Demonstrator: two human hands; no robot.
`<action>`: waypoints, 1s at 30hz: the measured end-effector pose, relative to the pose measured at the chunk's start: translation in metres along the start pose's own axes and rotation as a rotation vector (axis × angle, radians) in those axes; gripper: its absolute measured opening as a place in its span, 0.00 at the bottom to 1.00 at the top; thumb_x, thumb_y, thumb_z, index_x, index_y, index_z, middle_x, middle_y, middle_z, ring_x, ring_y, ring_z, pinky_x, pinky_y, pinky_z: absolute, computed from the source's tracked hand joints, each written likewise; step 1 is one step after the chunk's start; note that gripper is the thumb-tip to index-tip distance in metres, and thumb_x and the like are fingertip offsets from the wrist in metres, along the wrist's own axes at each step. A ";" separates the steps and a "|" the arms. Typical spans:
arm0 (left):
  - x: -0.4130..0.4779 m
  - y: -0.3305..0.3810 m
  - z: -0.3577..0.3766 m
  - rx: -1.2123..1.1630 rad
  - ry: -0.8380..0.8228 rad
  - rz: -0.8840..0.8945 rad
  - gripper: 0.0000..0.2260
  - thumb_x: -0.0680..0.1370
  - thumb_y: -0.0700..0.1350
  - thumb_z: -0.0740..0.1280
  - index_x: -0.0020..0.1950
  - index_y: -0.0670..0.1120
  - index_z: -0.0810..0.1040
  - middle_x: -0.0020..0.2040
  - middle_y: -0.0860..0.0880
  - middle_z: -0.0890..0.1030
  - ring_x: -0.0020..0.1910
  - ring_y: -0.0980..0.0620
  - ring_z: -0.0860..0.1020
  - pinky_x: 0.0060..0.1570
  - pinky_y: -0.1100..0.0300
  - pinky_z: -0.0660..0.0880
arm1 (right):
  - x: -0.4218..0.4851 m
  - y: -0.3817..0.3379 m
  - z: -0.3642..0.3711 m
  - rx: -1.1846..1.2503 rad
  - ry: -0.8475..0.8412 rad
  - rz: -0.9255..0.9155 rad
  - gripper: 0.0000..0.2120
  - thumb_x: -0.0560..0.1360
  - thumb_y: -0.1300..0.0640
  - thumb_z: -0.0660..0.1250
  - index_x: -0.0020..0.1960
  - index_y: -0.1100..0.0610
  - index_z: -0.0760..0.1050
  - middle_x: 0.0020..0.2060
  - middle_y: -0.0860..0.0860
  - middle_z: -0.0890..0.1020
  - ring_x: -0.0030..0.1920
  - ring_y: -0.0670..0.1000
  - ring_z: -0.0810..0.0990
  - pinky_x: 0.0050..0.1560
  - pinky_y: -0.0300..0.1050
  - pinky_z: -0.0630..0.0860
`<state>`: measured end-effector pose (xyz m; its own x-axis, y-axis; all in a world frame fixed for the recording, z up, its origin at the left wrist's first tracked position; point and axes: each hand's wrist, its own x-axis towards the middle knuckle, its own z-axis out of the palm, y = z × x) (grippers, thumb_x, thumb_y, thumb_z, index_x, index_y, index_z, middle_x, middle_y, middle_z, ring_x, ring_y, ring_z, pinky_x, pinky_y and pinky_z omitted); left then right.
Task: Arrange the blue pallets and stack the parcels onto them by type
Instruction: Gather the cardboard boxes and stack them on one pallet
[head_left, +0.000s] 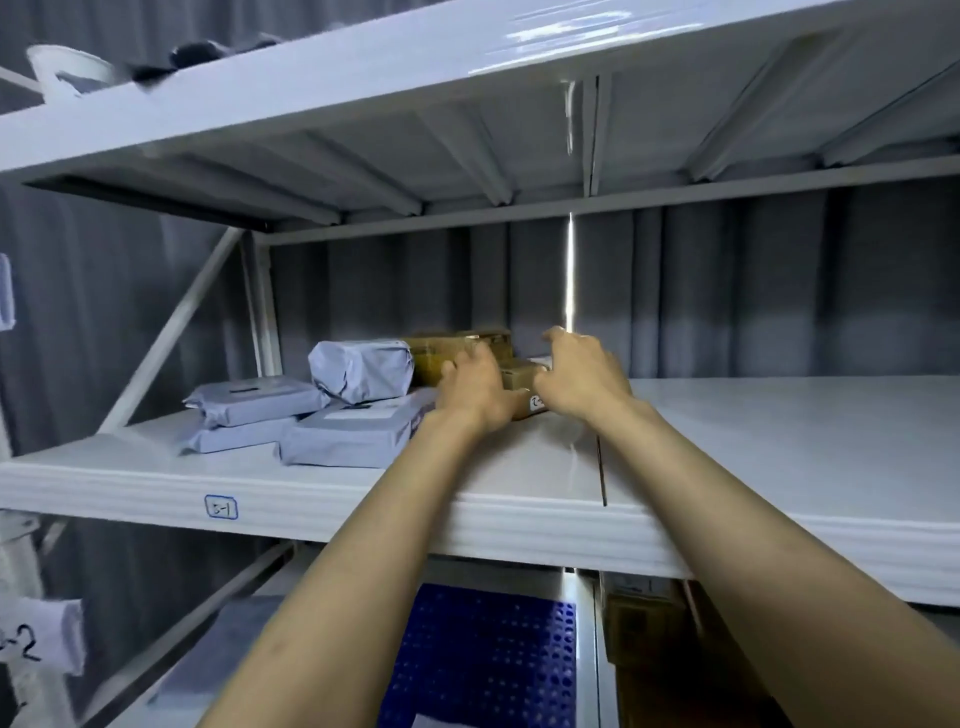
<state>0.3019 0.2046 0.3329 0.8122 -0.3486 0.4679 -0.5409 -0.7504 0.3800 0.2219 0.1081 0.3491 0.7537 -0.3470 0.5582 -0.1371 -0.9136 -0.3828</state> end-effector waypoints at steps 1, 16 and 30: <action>0.009 0.002 0.003 -0.004 -0.027 0.000 0.38 0.75 0.57 0.68 0.75 0.40 0.55 0.72 0.39 0.63 0.71 0.39 0.61 0.65 0.48 0.64 | 0.003 0.003 0.005 -0.011 -0.003 0.017 0.20 0.75 0.60 0.61 0.67 0.58 0.69 0.60 0.58 0.77 0.59 0.60 0.76 0.50 0.48 0.72; 0.067 -0.005 0.026 0.054 -0.138 -0.052 0.38 0.70 0.70 0.62 0.67 0.41 0.73 0.70 0.40 0.69 0.70 0.41 0.66 0.67 0.52 0.65 | 0.022 0.024 0.022 -0.019 0.031 0.109 0.17 0.73 0.58 0.62 0.62 0.57 0.72 0.54 0.55 0.79 0.54 0.59 0.76 0.41 0.46 0.70; 0.011 -0.010 -0.014 -0.600 -0.168 -0.058 0.18 0.55 0.53 0.76 0.37 0.43 0.82 0.33 0.48 0.82 0.36 0.50 0.81 0.43 0.53 0.81 | 0.010 0.029 0.013 0.404 0.152 0.315 0.19 0.78 0.49 0.61 0.62 0.61 0.70 0.58 0.56 0.77 0.55 0.58 0.77 0.52 0.46 0.75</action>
<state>0.3134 0.2162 0.3457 0.8407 -0.4369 0.3198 -0.4838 -0.3411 0.8059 0.2333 0.0805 0.3337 0.6106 -0.6451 0.4594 -0.0607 -0.6165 -0.7850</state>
